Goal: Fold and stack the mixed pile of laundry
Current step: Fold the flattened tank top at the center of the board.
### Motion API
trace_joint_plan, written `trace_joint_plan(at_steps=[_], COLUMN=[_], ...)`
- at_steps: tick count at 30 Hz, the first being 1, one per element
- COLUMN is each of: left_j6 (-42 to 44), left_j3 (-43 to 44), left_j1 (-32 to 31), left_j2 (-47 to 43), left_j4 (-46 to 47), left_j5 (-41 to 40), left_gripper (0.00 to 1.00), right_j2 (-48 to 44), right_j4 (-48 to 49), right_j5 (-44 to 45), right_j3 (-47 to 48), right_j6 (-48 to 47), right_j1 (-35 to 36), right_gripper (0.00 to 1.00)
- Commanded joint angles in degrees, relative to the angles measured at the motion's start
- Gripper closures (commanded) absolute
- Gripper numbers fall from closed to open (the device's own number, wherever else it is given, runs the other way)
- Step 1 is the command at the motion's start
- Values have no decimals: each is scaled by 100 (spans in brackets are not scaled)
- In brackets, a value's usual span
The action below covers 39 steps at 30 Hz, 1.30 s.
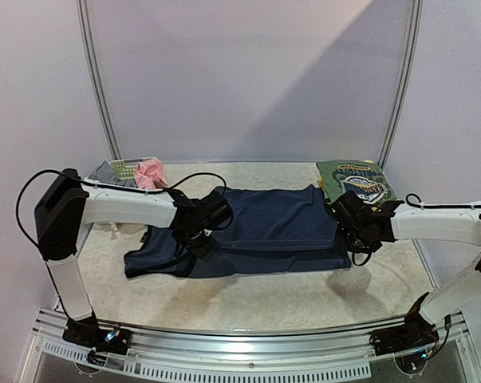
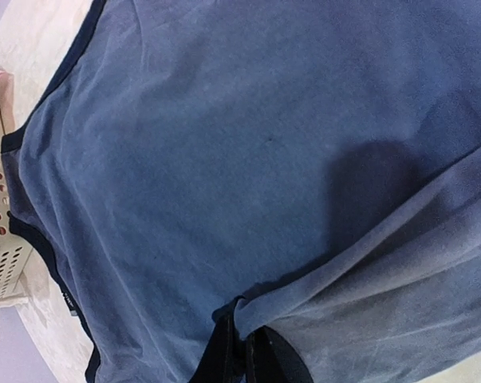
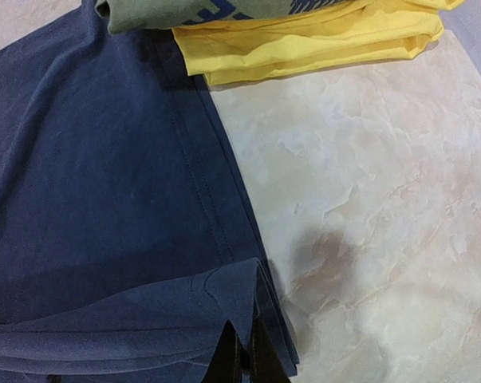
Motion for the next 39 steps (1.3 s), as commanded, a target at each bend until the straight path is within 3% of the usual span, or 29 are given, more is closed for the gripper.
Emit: trace_joint_plan(at_steps=[1, 5, 7, 8, 10, 12, 14, 20, 28, 34, 39], left_j6=[59, -104, -200, -275, -449, -636, -830, -1300, -1646, -1647, -1623], left_j3=[171, 207, 224, 235, 197, 60, -182, -1375, -2903, -3428, -3526], left_j1=[209, 362, 427, 455, 492, 503, 480, 183, -378, -476, -478], left_j2=[323, 477, 472, 428, 245, -63, -503, -1896, -3350, -3401, -2856], left_j4=[77, 293, 379, 393, 442, 500, 552, 733, 1725, 2258, 2659], left_j5=[74, 77, -10, -115, -475, -795, -990, -868, 286, 527, 462], left_gripper=[97, 82, 64, 55, 37, 25, 18, 18, 27, 28, 29], right_j2=[424, 803, 1002, 1055, 1118, 1049, 775, -567, -2343, -2419, -1667], right_j4=[276, 513, 605, 634, 644, 537, 439, 547, 977, 1369, 1890], right_j5=[-145, -396, -580, -690, -758, -683, -659, -1197, -2636, -3030, -3166], right_j3=[220, 430, 567, 633, 742, 844, 862, -47, -1562, -2080, -2154], right_j6=[-166, -271, -387, -422, -496, -554, -618, -688, -502, -390, -414], right_j1=[-228, -444, -624, -728, -870, -958, -974, -970, -956, -956, -957], right_gripper=[100, 94, 86, 78, 52, 27, 18, 15, 26, 33, 37])
